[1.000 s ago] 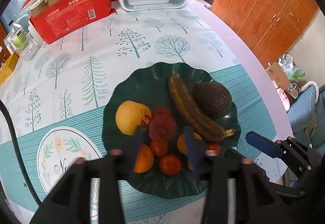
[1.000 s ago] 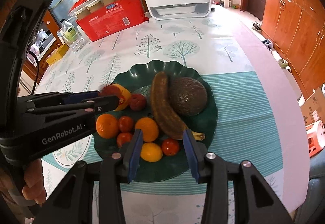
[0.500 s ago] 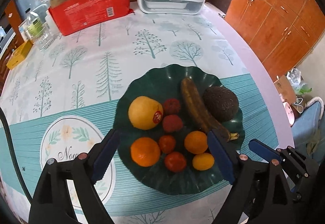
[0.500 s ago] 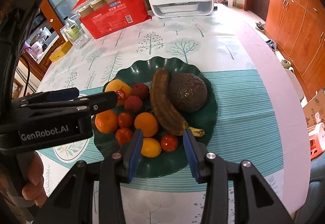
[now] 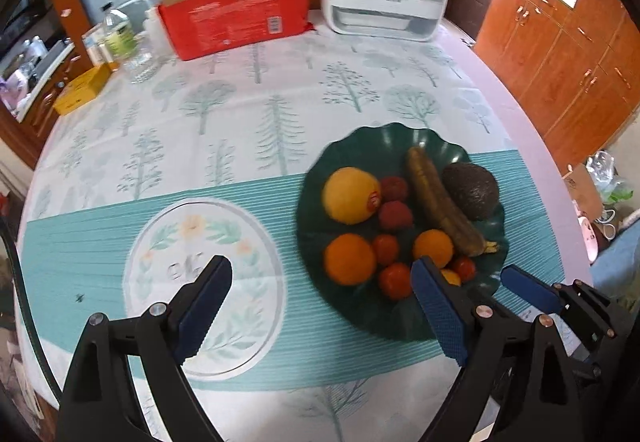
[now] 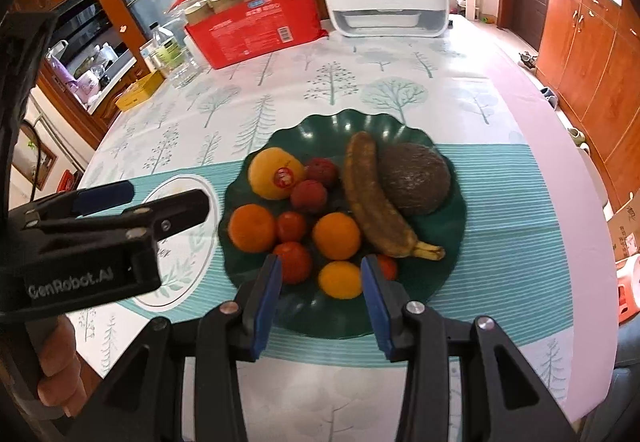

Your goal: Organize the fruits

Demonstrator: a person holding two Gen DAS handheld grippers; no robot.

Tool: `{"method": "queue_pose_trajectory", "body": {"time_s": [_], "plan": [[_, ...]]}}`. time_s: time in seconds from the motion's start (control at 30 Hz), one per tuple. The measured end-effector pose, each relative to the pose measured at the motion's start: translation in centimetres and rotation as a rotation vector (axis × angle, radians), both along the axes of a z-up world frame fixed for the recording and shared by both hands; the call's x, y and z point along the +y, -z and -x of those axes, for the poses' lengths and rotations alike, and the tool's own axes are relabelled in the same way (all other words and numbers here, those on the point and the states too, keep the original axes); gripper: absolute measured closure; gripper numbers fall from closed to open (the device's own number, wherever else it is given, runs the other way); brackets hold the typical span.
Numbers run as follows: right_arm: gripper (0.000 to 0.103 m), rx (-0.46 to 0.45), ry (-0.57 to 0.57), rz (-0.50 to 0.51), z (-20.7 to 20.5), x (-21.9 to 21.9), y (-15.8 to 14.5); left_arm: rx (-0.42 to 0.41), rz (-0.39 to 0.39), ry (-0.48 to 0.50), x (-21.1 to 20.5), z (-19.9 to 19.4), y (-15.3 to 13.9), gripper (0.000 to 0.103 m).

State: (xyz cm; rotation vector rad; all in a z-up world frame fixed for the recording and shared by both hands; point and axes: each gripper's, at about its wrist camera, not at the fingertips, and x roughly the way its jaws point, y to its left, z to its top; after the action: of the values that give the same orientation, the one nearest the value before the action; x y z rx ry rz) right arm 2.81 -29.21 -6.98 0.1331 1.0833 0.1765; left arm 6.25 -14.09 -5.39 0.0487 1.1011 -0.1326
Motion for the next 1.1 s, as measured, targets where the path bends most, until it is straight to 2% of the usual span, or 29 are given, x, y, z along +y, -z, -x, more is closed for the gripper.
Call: {"method": "queue_pose_trajectory", "body": {"time_s": [0.27, 0.43, 0.6, 0.8, 1.1], "plan": [[0.061, 0.006, -0.012, -0.006, 0.7, 3.0, -3.0, -0.045, -0.022, -0.114, 5.0, 3.5, -3.0, 0.012], [0.061, -0.059, -0.031, 0.013, 1.6, 5.5, -5.9, -0.096, -0.047, -0.154, 7.5, 6.0, -5.3, 0.011], [0.055, -0.105, -0.034, 0.012, 2.5, 7.3, -8.2, -0.145, -0.061, -0.190, 9.8, 7.1, -7.5, 0.010], [0.051, -0.150, -0.043, 0.041, 3.7, 9.9, -10.0, -0.180, -0.065, -0.197, 11.7, 8.3, -9.2, 0.008], [0.050, -0.151, -0.018, 0.066, 4.7, 11.7, -10.6, -0.166, -0.044, -0.156, 12.8, 8.8, -9.2, 0.007]]}}
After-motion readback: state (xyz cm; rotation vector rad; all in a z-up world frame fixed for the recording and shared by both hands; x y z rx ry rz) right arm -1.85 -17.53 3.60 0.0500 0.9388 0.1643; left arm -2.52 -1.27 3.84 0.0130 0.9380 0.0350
